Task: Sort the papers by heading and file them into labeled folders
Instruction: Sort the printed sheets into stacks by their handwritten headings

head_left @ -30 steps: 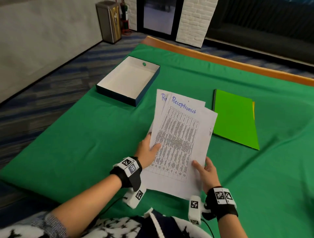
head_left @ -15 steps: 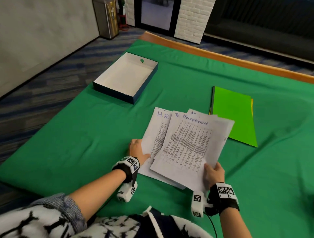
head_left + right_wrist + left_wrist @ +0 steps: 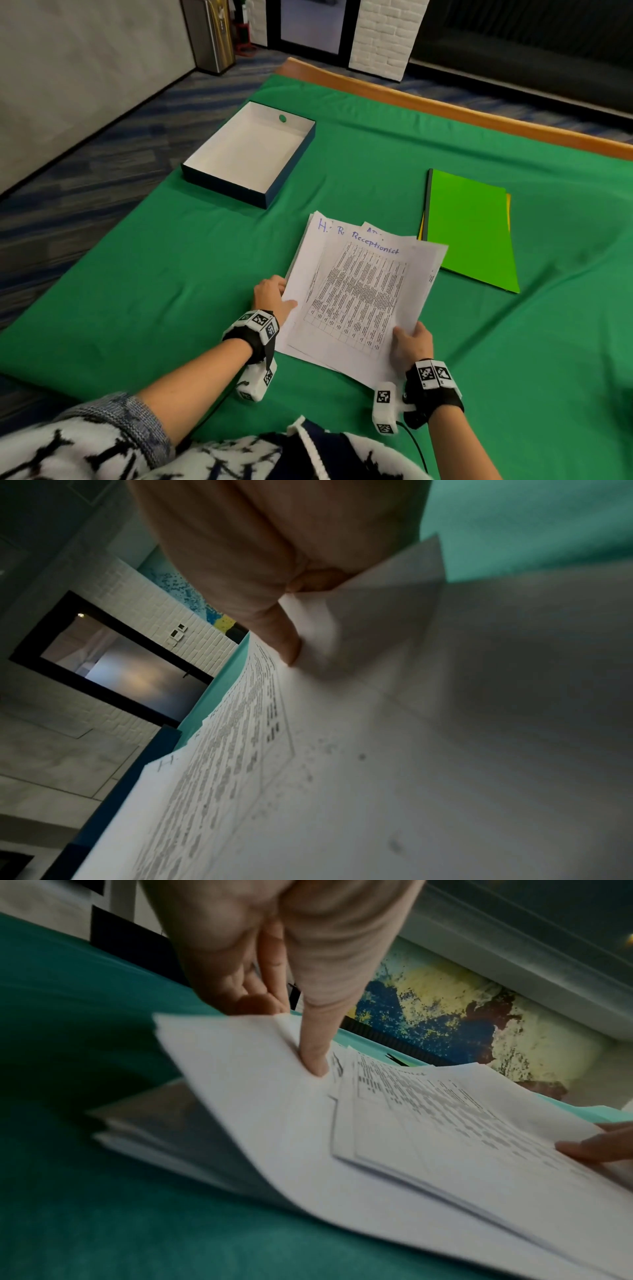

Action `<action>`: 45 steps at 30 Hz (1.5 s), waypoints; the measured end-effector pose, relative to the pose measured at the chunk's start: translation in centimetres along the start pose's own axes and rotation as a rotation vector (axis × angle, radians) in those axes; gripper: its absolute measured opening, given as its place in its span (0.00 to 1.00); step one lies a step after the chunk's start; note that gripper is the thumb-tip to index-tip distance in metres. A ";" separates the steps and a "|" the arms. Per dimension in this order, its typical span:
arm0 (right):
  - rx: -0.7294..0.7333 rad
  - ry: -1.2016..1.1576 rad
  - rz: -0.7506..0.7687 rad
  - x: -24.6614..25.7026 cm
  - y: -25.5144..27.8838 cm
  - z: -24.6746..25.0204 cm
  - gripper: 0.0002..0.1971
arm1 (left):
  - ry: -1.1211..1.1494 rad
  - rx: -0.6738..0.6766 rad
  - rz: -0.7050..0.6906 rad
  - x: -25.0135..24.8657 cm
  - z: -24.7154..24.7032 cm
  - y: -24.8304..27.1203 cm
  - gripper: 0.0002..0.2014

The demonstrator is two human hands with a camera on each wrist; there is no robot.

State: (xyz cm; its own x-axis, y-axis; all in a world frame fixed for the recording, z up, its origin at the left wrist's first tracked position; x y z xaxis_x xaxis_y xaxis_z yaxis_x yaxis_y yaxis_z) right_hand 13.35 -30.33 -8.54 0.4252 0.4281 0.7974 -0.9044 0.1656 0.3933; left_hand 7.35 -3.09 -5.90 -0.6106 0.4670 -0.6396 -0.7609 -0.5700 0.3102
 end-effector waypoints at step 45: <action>-0.004 0.050 0.043 0.0 0.9 -0.2 0.15 | 0.184 -0.038 0.018 0.1 1.7 1.4 0.19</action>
State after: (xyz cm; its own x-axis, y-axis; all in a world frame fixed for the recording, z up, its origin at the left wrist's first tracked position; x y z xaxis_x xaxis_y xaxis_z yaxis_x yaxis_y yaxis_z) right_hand 12.56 -30.05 -8.28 0.3834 0.4787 0.7898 -0.9220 0.1492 0.3572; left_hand 5.89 -2.65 -4.30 -0.5711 0.3264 -0.7532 -0.7391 -0.6038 0.2987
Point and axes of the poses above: each hand's wrist, its own y-axis away from the middle knuckle, its own z-axis out of the back of the hand, x = y × z, the point moved 1 cm from there along -y, towards the middle knuckle, and after that the axes turned 3 degrees about z, right-handed, at the moved point
